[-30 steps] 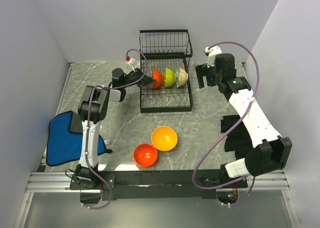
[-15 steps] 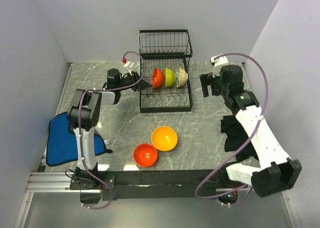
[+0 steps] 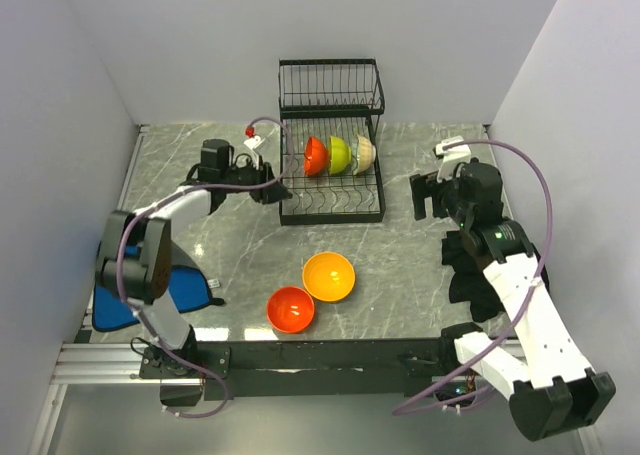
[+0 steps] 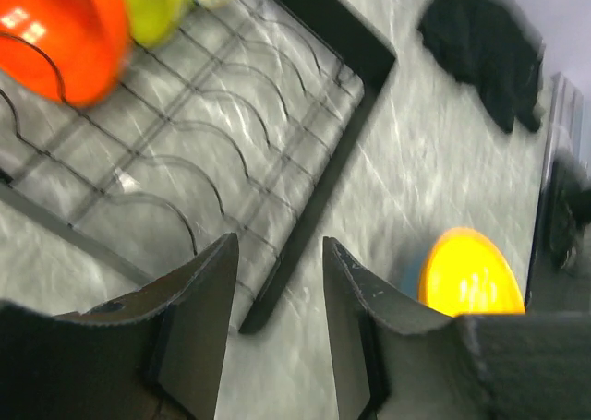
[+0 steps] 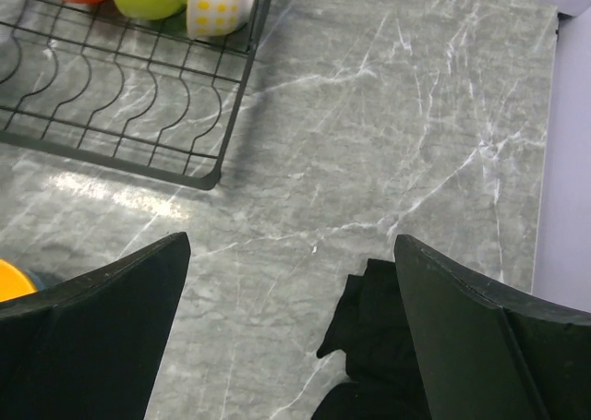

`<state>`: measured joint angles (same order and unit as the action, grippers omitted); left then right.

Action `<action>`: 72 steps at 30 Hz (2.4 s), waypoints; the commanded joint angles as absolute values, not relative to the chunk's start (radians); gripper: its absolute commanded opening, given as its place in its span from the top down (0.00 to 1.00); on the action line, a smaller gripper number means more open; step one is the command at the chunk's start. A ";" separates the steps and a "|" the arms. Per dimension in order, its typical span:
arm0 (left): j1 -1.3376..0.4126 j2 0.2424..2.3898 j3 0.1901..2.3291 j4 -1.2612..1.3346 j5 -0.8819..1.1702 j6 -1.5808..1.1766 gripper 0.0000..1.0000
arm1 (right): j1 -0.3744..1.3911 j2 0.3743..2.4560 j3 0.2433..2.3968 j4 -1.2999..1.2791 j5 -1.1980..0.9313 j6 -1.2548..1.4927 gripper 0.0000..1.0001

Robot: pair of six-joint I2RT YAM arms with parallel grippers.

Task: Load the bowls into the dish rack

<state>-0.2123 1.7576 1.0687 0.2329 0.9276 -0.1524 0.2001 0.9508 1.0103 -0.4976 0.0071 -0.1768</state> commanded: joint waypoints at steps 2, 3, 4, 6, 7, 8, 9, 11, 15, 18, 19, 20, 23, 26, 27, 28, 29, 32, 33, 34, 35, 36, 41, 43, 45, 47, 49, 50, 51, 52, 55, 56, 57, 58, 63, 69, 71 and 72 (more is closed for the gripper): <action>-0.256 1.530 1.147 -0.496 0.918 0.514 0.52 | 0.195 0.862 0.988 -0.465 -0.031 -0.161 0.00; -0.265 1.475 1.175 -0.579 0.907 0.585 0.52 | 0.195 0.842 0.989 -0.466 -0.028 -0.157 0.00; -0.276 1.444 1.180 -0.668 0.894 0.656 0.52 | 0.195 0.830 0.983 -0.468 -0.025 -0.150 0.00; -0.311 1.338 1.157 -0.871 0.847 0.845 0.52 | 0.193 0.781 0.962 -0.453 -0.020 -0.141 0.00; -0.328 1.303 1.141 -0.927 0.824 0.904 0.52 | 0.195 0.761 0.936 -0.443 -0.020 -0.143 0.00; -0.366 1.264 1.097 -0.968 0.801 0.993 0.52 | 0.195 0.723 0.922 -0.434 -0.020 -0.146 0.00; -0.388 1.197 1.074 -1.051 0.751 1.040 0.52 | 0.195 0.704 0.913 -0.433 -0.014 -0.146 0.00; -0.463 1.128 0.996 -1.094 0.701 1.124 0.52 | 0.192 0.654 0.890 -0.440 -0.011 -0.141 0.00; -0.593 0.978 0.890 -1.060 0.621 1.106 0.51 | 0.183 0.586 0.867 -0.468 -0.020 -0.132 0.00; -0.721 0.957 0.848 -0.982 0.568 1.003 0.51 | 0.175 0.552 0.859 -0.492 -0.029 -0.124 0.00; -0.776 0.959 0.841 -0.967 0.557 0.949 0.52 | 0.175 0.548 0.859 -0.497 -0.035 -0.124 0.00; -0.785 0.962 0.825 -0.931 0.566 0.937 0.52 | 0.175 0.539 0.861 -0.506 -0.037 -0.123 0.00; -0.807 0.976 0.796 -0.914 0.545 0.951 0.51 | 0.173 0.529 0.868 -0.521 -0.047 -0.126 0.00; -0.865 1.005 0.761 -0.901 0.508 0.979 0.52 | 0.175 0.522 0.876 -0.523 -0.055 -0.129 0.00; -0.880 1.011 0.750 -0.888 0.505 0.974 0.52 | 0.175 0.520 0.876 -0.523 -0.057 -0.129 0.00; -0.909 1.014 0.738 -0.875 0.502 0.960 0.52 | 0.175 0.520 0.874 -0.515 -0.057 -0.127 0.00; -0.919 1.014 0.712 -0.865 0.486 0.957 0.52 | 0.175 0.514 0.874 -0.514 -0.055 -0.124 0.00; -0.933 1.026 0.669 -0.810 0.440 0.963 0.51 | 0.175 0.503 0.879 -0.514 -0.058 -0.120 0.00; -0.933 1.035 0.661 -0.783 0.410 0.963 0.51 | 0.175 0.499 0.874 -0.514 -0.058 -0.118 0.00; -0.933 1.038 0.654 -0.767 0.399 0.957 0.51 | 0.175 0.496 0.873 -0.518 -0.057 -0.118 0.00; -0.933 1.042 0.644 -0.756 0.391 0.959 0.51 | 0.175 0.486 0.870 -0.518 -0.057 -0.118 0.00; -0.934 1.046 0.641 -0.746 0.385 0.957 0.51 | 0.173 0.482 0.861 -0.520 -0.057 -0.117 0.00; -0.951 1.066 0.638 -0.696 0.376 0.937 0.51 | 0.172 0.474 0.830 -0.505 -0.072 -0.092 0.00; -0.963 1.081 0.635 -0.689 0.377 0.940 0.54 | 0.172 0.477 0.822 -0.491 -0.078 -0.086 0.00; -0.976 1.091 0.627 -0.677 0.379 0.939 0.56 | 0.172 0.488 0.821 -0.483 -0.078 -0.086 0.00; -0.997 1.094 0.618 -0.667 0.380 0.939 0.61 | 0.172 0.500 0.822 -0.474 -0.075 -0.094 0.00; -1.014 1.101 0.621 -0.675 0.385 0.937 0.72 | 0.172 0.508 0.825 -0.469 -0.071 -0.100 0.00; -1.017 1.103 0.638 -0.684 0.390 0.936 0.76 | 0.172 0.517 0.827 -0.471 -0.068 -0.101 0.00; -1.017 1.103 0.652 -0.731 0.393 0.934 0.81 | 0.172 0.522 0.834 -0.471 -0.067 -0.101 0.00; -1.017 1.104 0.672 -0.764 0.396 0.936 0.88 | 0.172 0.525 0.838 -0.474 -0.067 -0.101 0.00; -1.019 1.083 0.799 -0.928 0.419 0.934 0.95 | 0.172 0.546 0.844 -0.482 -0.071 -0.098 0.00; -1.017 1.071 0.820 -0.955 0.419 0.933 0.96 | 0.172 0.549 0.844 -0.480 -0.074 -0.098 0.00; -1.016 1.045 0.840 -1.003 0.422 0.930 0.97 | 0.172 0.554 0.844 -0.479 -0.074 -0.097 0.00; -1.009 1.031 0.856 -1.017 0.423 0.925 0.99 | 0.172 0.564 0.844 -0.471 -0.075 -0.097 0.00; -0.939 1.000 0.908 -1.022 0.405 0.954 0.99 | 0.172 0.606 0.860 -0.445 -0.075 -0.091 0.00; -0.671 1.224 1.053 -0.858 0.514 1.005 0.99 | 0.164 0.672 0.910 -0.433 -0.061 -0.084 0.00; -0.608 1.363 1.176 -0.821 0.578 1.006 0.99 | 0.158 0.698 0.917 -0.426 -0.058 -0.069 0.00; -0.583 1.408 1.224 -0.807 0.600 0.988 0.99 | 0.146 0.707 0.926 -0.425 -0.061 -0.064 0.00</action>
